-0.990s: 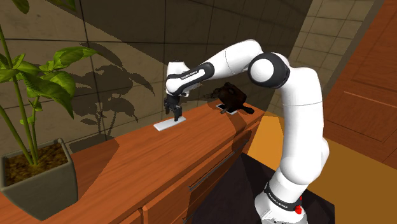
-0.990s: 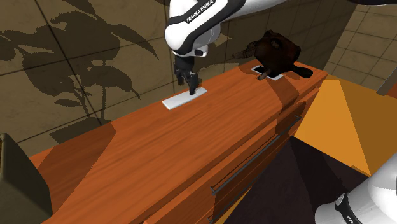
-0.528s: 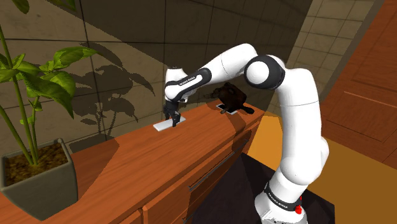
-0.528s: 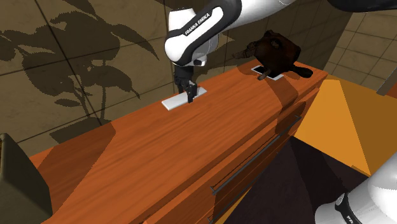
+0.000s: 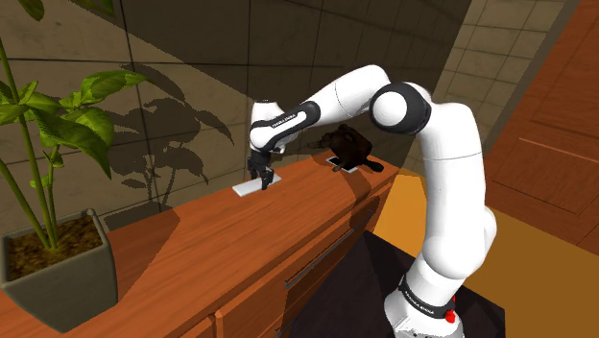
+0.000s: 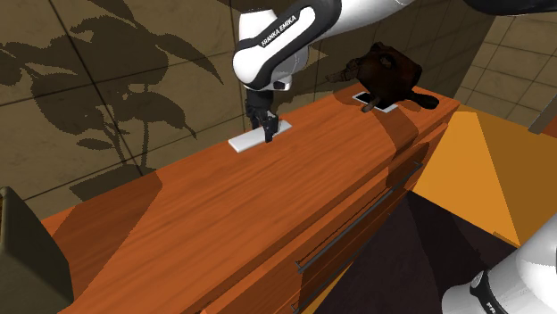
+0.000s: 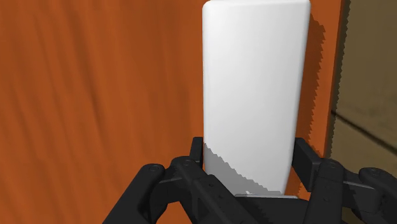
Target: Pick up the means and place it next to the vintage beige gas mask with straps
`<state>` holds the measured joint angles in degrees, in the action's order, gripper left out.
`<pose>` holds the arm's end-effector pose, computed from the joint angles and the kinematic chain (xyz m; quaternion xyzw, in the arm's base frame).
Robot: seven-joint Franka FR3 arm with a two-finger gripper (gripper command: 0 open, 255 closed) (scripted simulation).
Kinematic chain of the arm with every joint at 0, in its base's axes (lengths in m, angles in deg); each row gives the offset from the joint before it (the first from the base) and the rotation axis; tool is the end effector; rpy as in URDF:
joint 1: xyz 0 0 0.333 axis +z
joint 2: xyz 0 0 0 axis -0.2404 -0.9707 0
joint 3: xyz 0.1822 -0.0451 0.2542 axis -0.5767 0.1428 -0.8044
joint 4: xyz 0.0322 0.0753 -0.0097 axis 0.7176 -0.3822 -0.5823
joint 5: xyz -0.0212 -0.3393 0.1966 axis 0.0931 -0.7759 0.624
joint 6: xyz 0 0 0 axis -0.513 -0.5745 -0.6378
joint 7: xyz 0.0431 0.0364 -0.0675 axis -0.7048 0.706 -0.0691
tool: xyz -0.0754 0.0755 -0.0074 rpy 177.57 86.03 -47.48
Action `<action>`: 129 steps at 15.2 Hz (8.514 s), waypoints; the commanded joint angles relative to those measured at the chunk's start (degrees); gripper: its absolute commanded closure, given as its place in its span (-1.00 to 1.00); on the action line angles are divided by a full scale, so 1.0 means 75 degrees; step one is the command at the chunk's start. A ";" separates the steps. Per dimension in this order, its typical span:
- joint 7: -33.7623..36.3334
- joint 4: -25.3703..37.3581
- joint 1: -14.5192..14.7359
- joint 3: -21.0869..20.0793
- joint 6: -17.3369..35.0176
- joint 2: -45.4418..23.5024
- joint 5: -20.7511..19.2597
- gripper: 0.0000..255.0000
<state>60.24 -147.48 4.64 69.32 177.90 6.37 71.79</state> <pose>0.6663 -0.0131 0.2817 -0.6557 0.7550 0.0028 0.0028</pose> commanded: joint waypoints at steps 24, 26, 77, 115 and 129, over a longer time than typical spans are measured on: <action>-0.0145 0.1005 -0.0074 -0.0114 -0.2076 0.1077 0.0230 1.00; -0.0152 0.1138 -0.0074 -0.0119 -0.2259 0.1129 0.0242 1.00; -0.2729 0.2810 -0.1814 0.0620 -0.4038 0.1254 0.0550 1.00; -0.2685 0.0219 -0.1815 0.0669 -0.0531 0.0336 0.0462 1.00; -0.2673 0.0101 -0.1807 0.0681 -0.0167 0.0089 0.0441 -1.00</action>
<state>40.19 -146.72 -8.92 74.42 176.65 7.03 75.10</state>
